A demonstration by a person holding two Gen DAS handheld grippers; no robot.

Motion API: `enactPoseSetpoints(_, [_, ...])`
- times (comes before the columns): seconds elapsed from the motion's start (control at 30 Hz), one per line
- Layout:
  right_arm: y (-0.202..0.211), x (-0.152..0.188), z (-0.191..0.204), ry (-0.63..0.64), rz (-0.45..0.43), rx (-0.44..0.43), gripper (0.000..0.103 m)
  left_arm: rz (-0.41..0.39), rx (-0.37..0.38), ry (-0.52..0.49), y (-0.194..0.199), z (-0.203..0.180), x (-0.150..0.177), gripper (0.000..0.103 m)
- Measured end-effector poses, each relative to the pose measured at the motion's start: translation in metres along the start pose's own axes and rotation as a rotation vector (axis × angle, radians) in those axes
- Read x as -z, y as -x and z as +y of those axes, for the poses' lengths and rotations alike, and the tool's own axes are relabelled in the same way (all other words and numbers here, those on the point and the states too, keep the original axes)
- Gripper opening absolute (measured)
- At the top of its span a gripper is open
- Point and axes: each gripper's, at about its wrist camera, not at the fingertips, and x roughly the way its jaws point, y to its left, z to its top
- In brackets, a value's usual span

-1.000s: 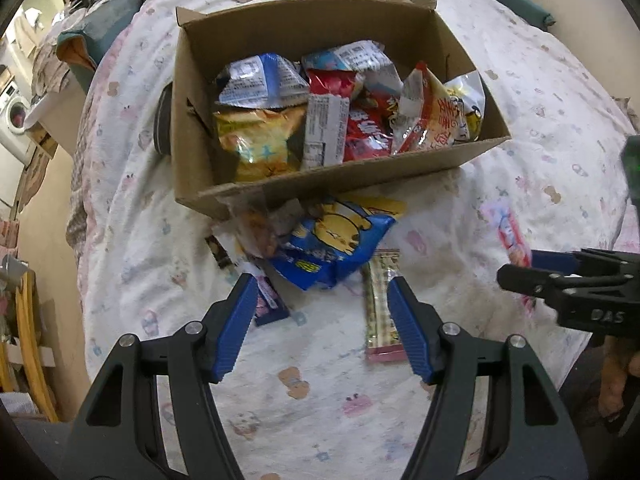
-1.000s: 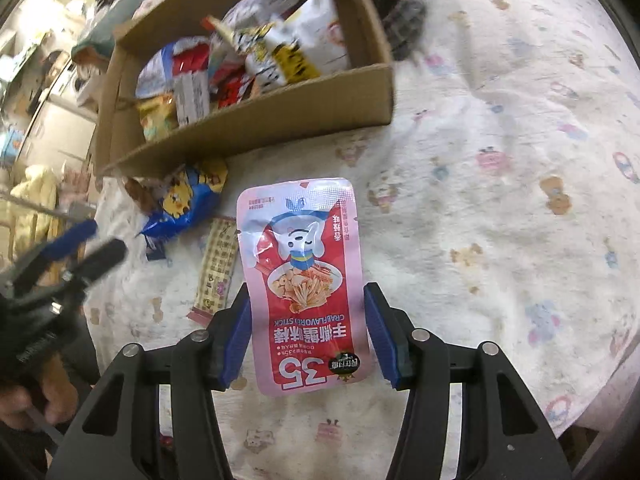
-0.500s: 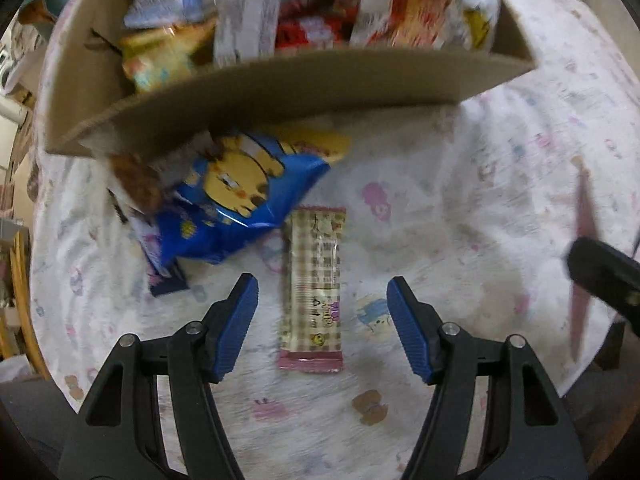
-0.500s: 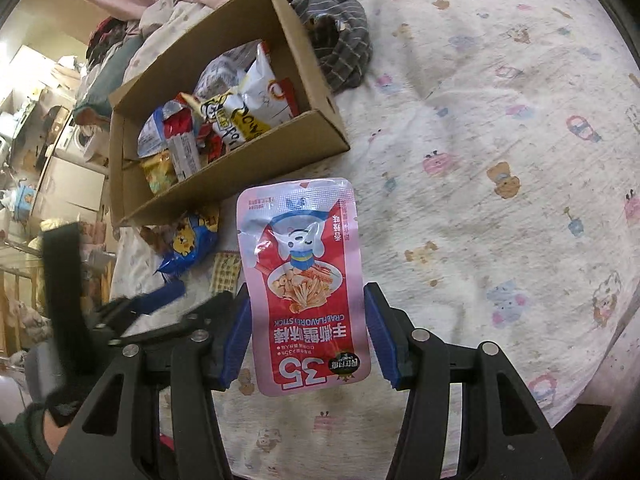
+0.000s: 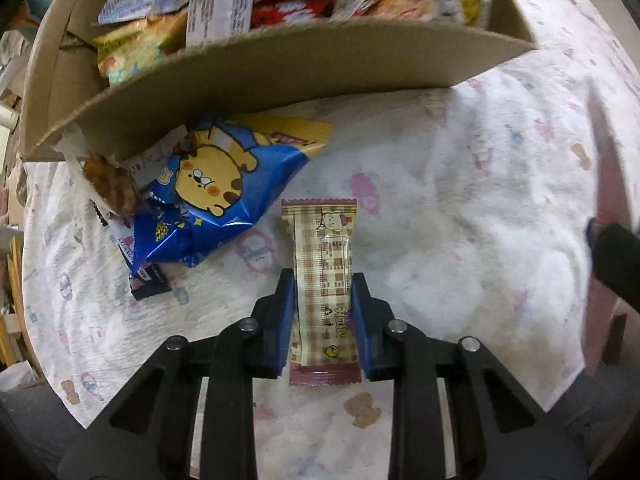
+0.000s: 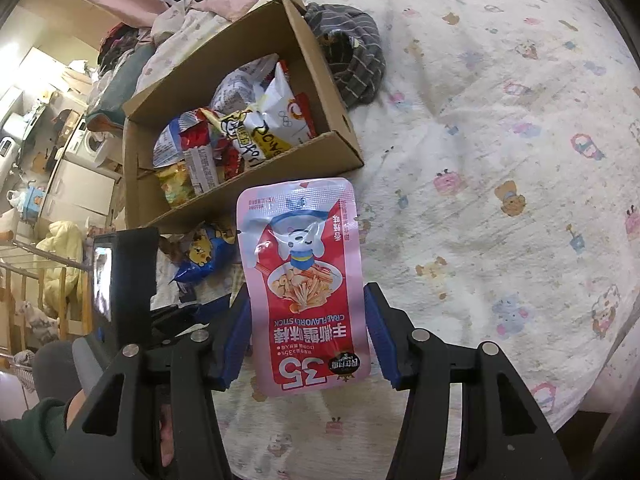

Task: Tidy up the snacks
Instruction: 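Carry the pink packet and wafer bar over the box and lower them inside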

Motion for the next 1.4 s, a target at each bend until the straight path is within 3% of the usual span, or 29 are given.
enactPoseSetpoints(0.63, [0.011, -0.001, 0.024, 0.049, -0.062, -0.012, 0.056, -0.179, 0.044, 0.036, 0.089, 0.013, 0.006, 0.023])
enactPoseSetpoints(0.97, [0.012, -0.006, 0.046, 0.084, -0.094, -0.029, 0.056, -0.281, -0.020, 0.081, 0.121, 0.055, -0.004, 0.023])
enactPoseSetpoints(1.4, [0.024, -0.029, 0.072, 0.110, -0.167, -0.091, 0.056, -0.329, -0.018, 0.133, 0.139, 0.103, -0.025, 0.023])
